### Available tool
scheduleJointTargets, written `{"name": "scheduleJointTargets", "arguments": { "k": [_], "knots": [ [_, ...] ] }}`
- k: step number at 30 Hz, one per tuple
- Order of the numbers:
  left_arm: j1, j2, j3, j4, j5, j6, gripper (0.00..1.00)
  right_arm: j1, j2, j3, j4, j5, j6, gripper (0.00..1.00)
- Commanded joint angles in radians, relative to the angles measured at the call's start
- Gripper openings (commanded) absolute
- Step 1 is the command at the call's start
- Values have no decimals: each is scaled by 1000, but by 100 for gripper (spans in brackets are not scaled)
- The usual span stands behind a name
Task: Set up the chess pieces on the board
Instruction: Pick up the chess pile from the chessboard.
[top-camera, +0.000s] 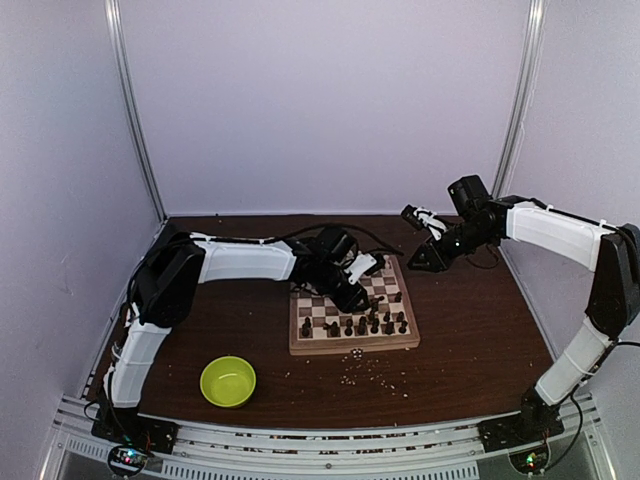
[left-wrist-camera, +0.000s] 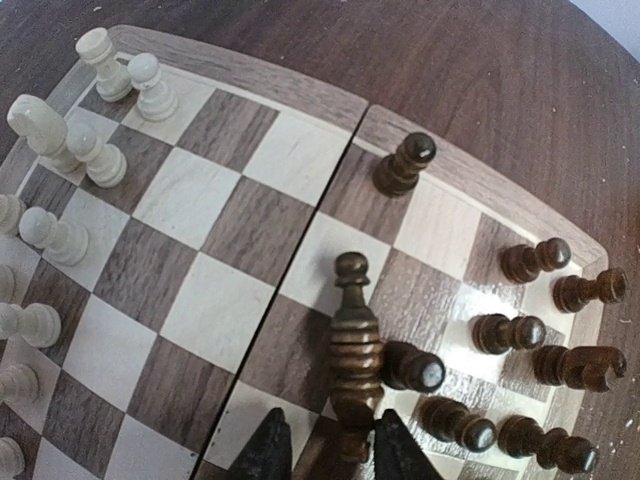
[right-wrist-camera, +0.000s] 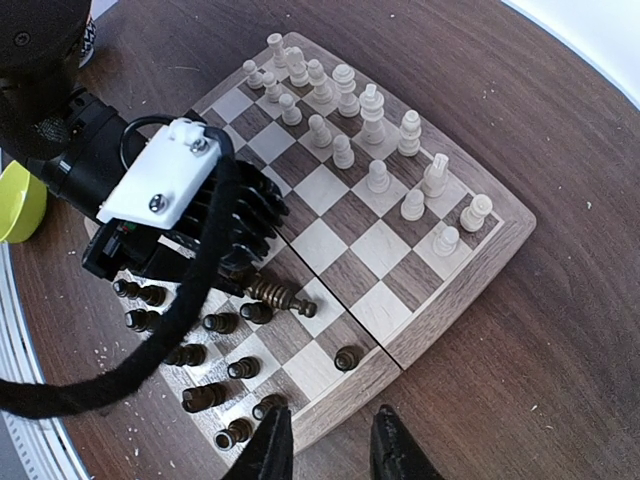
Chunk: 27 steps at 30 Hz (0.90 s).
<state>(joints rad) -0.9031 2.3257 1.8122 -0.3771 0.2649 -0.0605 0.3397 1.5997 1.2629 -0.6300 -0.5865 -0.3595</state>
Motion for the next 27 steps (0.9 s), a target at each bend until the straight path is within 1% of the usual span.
{"name": "scheduleJointTargets", "arguments": {
  "k": [1,6,11,22,27],
  "knots": [
    [-3,27,18,-48,-45,46,32,-10,7,-10,13,-15,1,29],
    [-7,0,-28,-39,-38,86,36,-10,10,-8,12,-18,0,29],
    [-23,-15,-49,-16,-88,136,34,-10,12,-6,12,-19,2,29],
    [-23,-10,-52,-2,-91,158,13,-11,14,-7,13,-19,5,28],
    [-22,-47,-94,22,-115,159,5,-11,20,-1,11,-30,8,28]
  ]
}}
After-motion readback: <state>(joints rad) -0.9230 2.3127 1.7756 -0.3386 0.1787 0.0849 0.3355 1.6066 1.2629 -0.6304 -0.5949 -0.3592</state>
